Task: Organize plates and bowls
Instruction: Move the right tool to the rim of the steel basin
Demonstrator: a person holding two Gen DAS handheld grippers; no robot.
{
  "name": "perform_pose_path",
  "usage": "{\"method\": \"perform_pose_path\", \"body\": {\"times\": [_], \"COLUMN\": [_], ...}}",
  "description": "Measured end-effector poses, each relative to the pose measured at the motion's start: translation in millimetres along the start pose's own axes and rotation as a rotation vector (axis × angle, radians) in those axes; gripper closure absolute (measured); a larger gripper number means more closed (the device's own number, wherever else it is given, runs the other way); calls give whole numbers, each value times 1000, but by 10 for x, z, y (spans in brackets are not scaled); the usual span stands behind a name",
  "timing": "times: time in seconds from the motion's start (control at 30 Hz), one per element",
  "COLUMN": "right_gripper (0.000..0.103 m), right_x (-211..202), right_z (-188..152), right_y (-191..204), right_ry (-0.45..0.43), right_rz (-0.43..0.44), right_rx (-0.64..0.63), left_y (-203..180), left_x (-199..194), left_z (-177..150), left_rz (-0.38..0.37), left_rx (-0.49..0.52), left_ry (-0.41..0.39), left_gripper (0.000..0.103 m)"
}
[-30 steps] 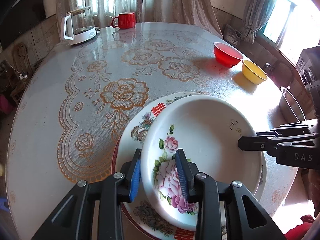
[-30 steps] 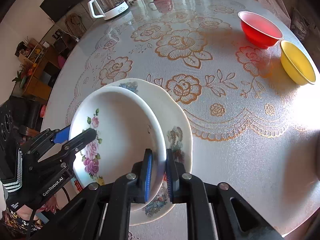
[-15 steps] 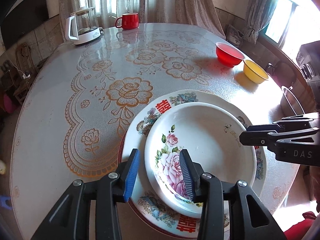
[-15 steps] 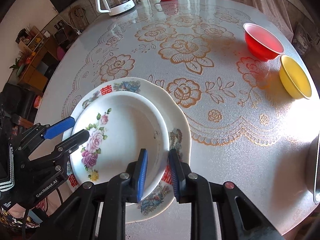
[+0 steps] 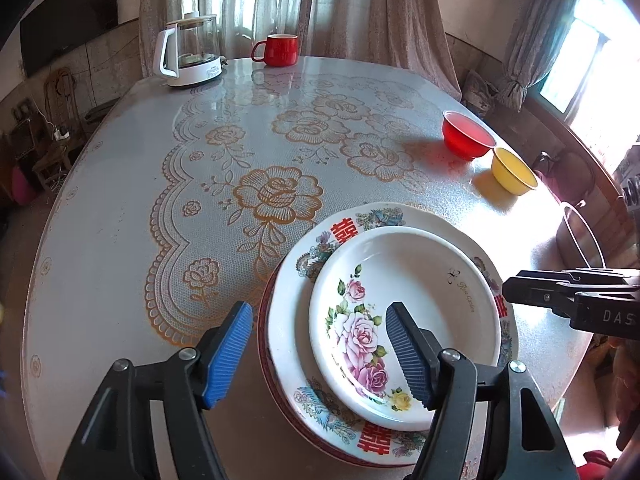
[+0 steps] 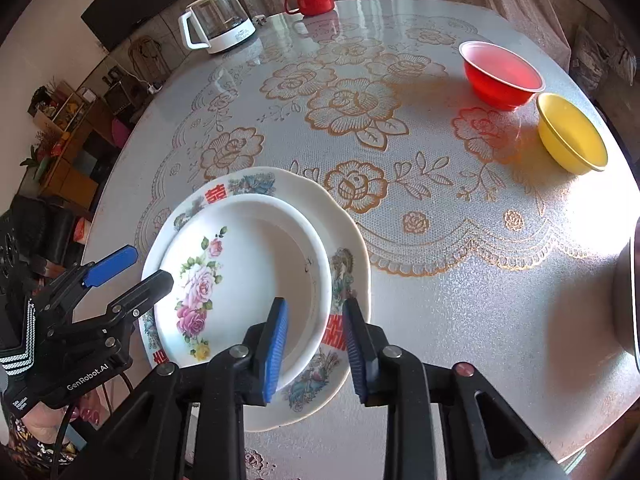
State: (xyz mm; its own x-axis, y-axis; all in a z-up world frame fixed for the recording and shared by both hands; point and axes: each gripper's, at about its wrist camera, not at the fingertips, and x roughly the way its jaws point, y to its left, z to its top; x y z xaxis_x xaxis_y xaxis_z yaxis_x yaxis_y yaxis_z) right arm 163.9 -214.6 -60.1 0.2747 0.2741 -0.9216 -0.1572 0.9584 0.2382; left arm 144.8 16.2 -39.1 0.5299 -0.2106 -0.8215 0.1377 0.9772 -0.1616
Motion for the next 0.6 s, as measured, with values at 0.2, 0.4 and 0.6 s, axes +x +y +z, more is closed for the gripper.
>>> {"method": "perform_pose_path", "body": {"times": [0.2,0.4,0.6], "right_gripper": [74,72,71], "right_x": [-293,-685,-1094], "right_z": [-84,-245,-406], "right_y": [-167,-553,-1245], "right_ry": [-88,-217,-330], "right_rz": [-34,-93,-154], "right_rx": [65,148,244], "left_y": [24,-188,-606], "left_x": [-127,-246,-226], "left_z": [186,438,630], "left_rz": [-37,-70,-77], "left_rx": [-53,-25,11], "left_ry": [-46,-121,-158], "left_gripper": [21,17,11]}}
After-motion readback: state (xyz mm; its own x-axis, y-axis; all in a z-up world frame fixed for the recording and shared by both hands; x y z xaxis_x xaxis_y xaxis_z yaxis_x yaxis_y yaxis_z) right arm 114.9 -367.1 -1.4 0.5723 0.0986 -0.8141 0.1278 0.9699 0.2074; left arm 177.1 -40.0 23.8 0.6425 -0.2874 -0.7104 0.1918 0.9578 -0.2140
